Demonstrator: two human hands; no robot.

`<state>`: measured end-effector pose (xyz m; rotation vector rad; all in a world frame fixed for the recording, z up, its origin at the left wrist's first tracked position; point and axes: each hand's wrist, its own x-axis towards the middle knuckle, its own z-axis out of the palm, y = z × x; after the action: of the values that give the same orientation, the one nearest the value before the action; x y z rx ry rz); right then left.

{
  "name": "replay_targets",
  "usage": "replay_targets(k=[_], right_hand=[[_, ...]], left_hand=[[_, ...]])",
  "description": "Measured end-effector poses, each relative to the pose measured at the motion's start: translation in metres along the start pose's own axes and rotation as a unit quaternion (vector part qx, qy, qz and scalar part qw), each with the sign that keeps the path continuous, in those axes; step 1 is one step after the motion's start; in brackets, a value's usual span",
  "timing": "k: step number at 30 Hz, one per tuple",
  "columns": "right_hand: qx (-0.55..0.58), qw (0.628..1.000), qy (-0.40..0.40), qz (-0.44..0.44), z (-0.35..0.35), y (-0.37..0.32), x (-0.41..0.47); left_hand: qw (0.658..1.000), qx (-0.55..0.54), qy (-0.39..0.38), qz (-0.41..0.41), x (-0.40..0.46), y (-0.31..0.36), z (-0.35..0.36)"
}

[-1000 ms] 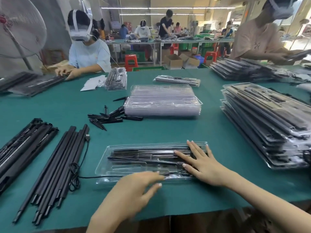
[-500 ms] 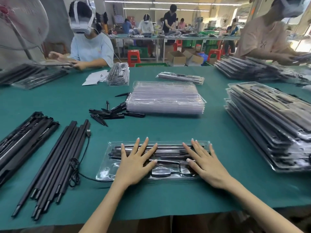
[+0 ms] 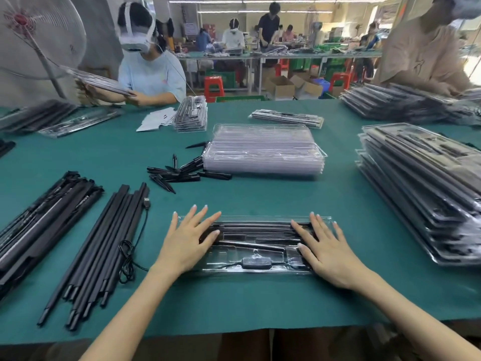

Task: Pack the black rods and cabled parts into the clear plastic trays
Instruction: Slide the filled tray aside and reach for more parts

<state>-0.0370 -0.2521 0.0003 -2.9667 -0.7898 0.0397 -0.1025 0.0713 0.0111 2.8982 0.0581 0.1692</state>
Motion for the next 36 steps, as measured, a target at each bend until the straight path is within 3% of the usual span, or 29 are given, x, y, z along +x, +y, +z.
replay_targets(k=[4,7,10,13,16,19,22,29,31,33,34,36], right_hand=[[0.006,1.0,0.023,-0.001,0.002,0.0,-0.002],[0.028,1.0,0.011,0.0,0.002,0.002,-0.001],[0.025,1.0,0.007,0.003,0.004,0.003,0.003],[0.001,1.0,0.012,0.002,0.004,0.002,0.002],[0.004,1.0,0.018,-0.001,0.004,-0.001,0.0],[0.006,1.0,0.007,-0.004,0.0,-0.001,-0.001],[0.005,1.0,0.0,-0.001,0.0,-0.001,-0.001],[0.057,0.998,0.002,-0.018,-0.006,0.0,-0.001],[0.214,0.975,0.048,-0.037,-0.015,-0.003,-0.005],[0.384,0.91,0.156,-0.005,-0.025,-0.002,-0.014],[0.406,0.888,0.214,0.038,-0.028,0.002,-0.019],[0.344,0.894,0.24,0.154,-0.029,0.013,-0.029]], left_hand=[[0.999,0.02,-0.035,-0.031,-0.006,-0.007,0.011],[0.993,-0.103,-0.009,-0.055,-0.005,-0.01,0.01],[0.998,-0.035,0.016,-0.052,-0.008,-0.009,0.013],[0.995,0.041,-0.04,-0.081,-0.005,0.003,0.009],[0.989,0.004,-0.058,-0.136,0.006,0.042,-0.001],[0.995,-0.075,-0.046,-0.043,0.02,0.1,0.001],[0.993,-0.082,-0.059,0.056,0.035,0.149,0.017],[0.995,0.006,-0.039,0.093,0.042,0.16,0.057],[0.995,0.013,-0.023,0.097,0.043,0.158,0.06],[0.995,0.009,-0.014,0.097,0.044,0.16,0.061],[0.995,0.005,-0.012,0.096,0.043,0.16,0.061],[0.995,-0.006,-0.009,0.094,0.041,0.16,0.061]])
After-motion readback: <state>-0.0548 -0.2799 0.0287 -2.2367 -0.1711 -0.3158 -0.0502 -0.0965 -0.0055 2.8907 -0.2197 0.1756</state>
